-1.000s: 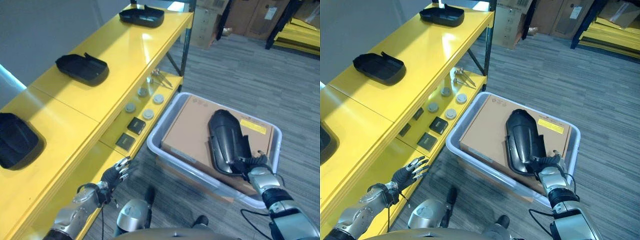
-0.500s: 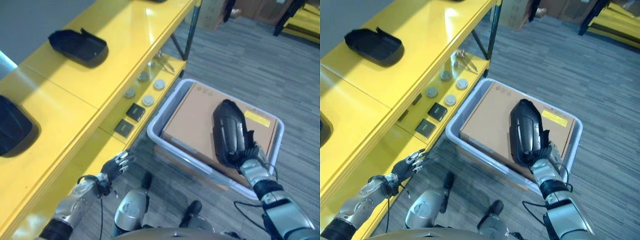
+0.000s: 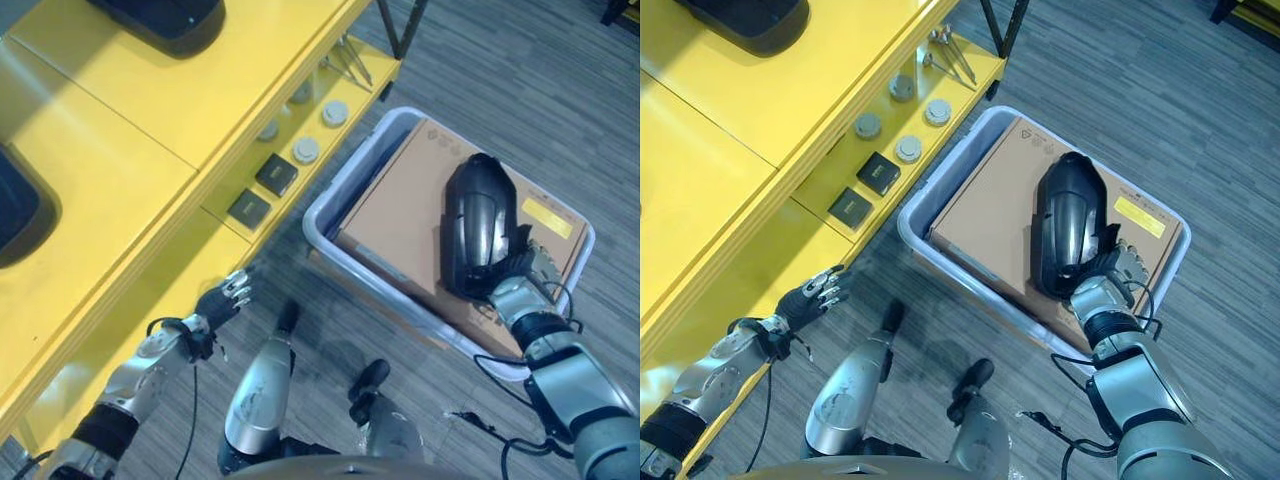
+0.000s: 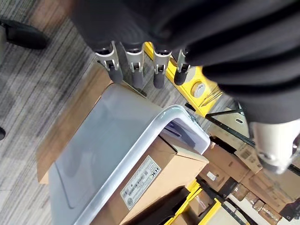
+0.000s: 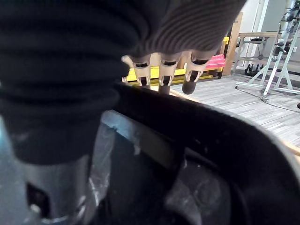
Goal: Move parts from the plastic box to the shelf.
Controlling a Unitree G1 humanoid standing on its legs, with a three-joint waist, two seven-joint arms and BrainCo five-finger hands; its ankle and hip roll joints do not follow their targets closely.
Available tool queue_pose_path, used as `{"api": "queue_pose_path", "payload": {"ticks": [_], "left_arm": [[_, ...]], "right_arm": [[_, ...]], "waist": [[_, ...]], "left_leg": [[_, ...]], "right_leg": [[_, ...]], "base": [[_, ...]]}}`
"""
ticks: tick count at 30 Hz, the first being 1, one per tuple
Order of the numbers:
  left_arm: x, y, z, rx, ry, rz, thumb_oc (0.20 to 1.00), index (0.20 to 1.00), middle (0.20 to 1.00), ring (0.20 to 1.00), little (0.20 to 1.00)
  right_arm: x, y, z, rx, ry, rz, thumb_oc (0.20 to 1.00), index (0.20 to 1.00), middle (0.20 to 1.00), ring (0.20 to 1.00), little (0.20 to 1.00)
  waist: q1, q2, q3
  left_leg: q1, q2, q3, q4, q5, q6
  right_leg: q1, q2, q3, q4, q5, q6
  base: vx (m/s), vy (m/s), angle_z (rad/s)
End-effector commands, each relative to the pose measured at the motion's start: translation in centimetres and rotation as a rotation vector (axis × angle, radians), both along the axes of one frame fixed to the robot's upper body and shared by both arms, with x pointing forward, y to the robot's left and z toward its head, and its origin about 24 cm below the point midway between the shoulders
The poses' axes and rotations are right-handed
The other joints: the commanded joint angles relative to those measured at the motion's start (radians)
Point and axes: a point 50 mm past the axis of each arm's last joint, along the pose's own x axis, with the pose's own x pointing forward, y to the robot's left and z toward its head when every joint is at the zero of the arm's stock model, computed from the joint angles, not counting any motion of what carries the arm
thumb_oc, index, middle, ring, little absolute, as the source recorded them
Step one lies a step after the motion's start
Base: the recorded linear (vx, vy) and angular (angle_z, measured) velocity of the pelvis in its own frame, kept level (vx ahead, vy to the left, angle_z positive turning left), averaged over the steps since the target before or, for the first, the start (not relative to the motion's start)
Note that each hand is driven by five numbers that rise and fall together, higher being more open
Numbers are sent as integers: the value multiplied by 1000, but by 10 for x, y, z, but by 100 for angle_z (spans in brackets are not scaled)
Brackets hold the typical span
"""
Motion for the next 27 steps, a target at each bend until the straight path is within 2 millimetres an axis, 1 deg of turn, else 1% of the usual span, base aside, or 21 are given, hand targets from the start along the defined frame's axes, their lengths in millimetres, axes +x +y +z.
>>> {"api": "queue_pose_path", "payload": {"ticks": [1, 5, 6, 7, 10, 13, 16, 19, 27], "left_arm": [[-2, -2, 10, -40, -68, -26, 1000, 1000, 1000, 1000, 1000], [3, -2, 13, -41, -87, -24, 1000, 1000, 1000, 1000, 1000], [3, -2, 13, -44, -88, -24, 1000, 1000, 1000, 1000, 1000], [2, -2, 13, -44, -91, -25, 1000, 1000, 1000, 1000, 1000], [4, -5, 16, -49, -96, -29, 1000, 1000, 1000, 1000, 1000], [5, -5, 16, -54, -100, -32, 1000, 1000, 1000, 1000, 1000], [7, -7, 16, -63, -107, -36, 1000, 1000, 1000, 1000, 1000], [9, -9, 17, -67, -110, -35, 1000, 1000, 1000, 1000, 1000], [13, -12, 20, -80, -128, -36, 1000, 1000, 1000, 1000, 1000]], "right_arm": [[0, -7, 9, -26, -40, -8, 1000, 1000, 1000, 1000, 1000], [2, -5, 8, 20, -64, -29, 1000, 1000, 1000, 1000, 1000], [1, -5, 6, 32, -64, -33, 686, 686, 686, 686, 686], [0, -5, 5, 43, -57, -35, 200, 200, 200, 200, 200], [-7, -8, -4, 76, -37, -52, 200, 200, 200, 200, 200], [-10, -10, -9, 113, -39, -72, 200, 200, 200, 200, 200], [-15, -14, -17, 165, -58, -95, 200, 200, 200, 200, 200], [-15, -15, -18, 178, -67, -98, 200, 200, 200, 200, 200], [-10, -18, -8, 204, -137, -90, 200, 200, 200, 200, 200]], "waist": [[27, 9, -14], [23, 7, -5], [21, 7, -4], [19, 7, -4], [12, 12, -2], [9, 16, 1], [7, 27, 8], [6, 32, 9], [-6, 51, 14]], "left_leg": [[-42, -15, -12, 31, -56, 44], [-54, -13, -9, 35, -59, 45], [-56, -13, -7, 38, -59, 45], [-55, -13, -5, 39, -60, 45], [-58, -12, 0, 41, -61, 43], [-62, -12, 3, 44, -61, 42], [-72, -13, 3, 49, -62, 42], [-80, -15, 6, 52, -61, 41], [-93, -21, 14, 59, -60, 41]], "right_leg": [[-37, -19, 37, 89, -12, 63], [-50, -15, 40, 91, -13, 61], [-53, -14, 41, 94, -14, 61], [-55, -13, 43, 96, -15, 60], [-58, -11, 46, 96, -17, 57], [-62, -12, 47, 97, -18, 55], [-73, -16, 46, 100, -18, 54], [-79, -16, 47, 102, -19, 52], [-105, -23, 51, 118, -21, 50]], "base": [[-38, -28, -1], [-44, -28, -2], [0, 0, 0], [0, 0, 0], [0, 0, 0], [-8, 1, -2], [-39, 9, -6], [-33, 14, -4], [-35, 28, -3]]}}
